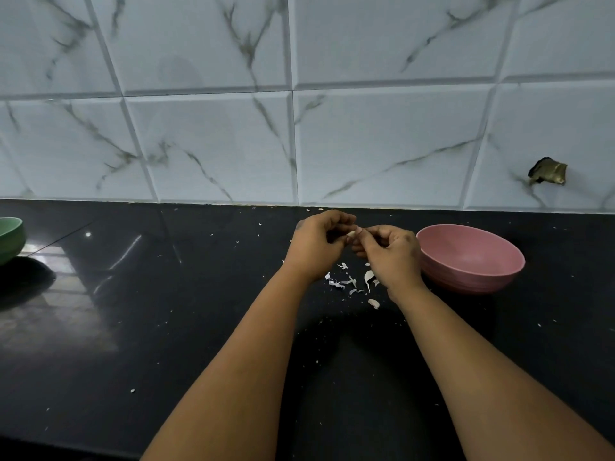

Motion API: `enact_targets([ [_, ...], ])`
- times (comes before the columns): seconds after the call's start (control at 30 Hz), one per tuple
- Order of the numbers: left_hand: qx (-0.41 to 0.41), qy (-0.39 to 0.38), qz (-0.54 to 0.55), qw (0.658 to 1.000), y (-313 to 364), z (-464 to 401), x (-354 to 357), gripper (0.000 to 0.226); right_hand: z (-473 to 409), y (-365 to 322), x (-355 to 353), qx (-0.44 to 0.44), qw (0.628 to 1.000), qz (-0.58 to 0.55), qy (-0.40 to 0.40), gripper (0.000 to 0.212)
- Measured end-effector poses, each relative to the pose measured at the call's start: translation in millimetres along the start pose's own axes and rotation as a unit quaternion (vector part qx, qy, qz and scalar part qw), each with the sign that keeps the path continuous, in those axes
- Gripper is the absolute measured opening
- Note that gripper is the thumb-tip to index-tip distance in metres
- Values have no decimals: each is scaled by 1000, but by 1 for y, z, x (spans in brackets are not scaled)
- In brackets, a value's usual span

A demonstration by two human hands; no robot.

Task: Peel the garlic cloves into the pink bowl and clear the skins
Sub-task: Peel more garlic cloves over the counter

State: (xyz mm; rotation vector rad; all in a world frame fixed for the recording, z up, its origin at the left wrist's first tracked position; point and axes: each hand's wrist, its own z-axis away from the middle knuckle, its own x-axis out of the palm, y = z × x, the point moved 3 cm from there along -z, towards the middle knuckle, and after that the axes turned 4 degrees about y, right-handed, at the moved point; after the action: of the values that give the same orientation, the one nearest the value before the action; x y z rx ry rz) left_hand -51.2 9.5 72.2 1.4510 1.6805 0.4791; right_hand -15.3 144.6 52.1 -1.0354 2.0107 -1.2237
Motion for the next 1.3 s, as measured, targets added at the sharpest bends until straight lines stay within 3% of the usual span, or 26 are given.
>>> enact_targets([
  [0.17,-15,4,12,1000,-2,1,0,32,0,-2,1,36,997,-73,3,26],
  [0.53,-73,-9,99,992,-5,0,3,27,-6,8,5,18,1000,-8,7,20],
  [0.83,-163,-52,327,930,-8,3,11,26,-4,9,18,101,989,-110,-9,24],
  [1.03,-230,-65,416,877,-11,5,14,20,-4,10,17,85,994,-64,-21,25],
  [1.3,-256,6,396,882,-10,8,23,3,-7,12,14,70,997,-22,-12,22],
])
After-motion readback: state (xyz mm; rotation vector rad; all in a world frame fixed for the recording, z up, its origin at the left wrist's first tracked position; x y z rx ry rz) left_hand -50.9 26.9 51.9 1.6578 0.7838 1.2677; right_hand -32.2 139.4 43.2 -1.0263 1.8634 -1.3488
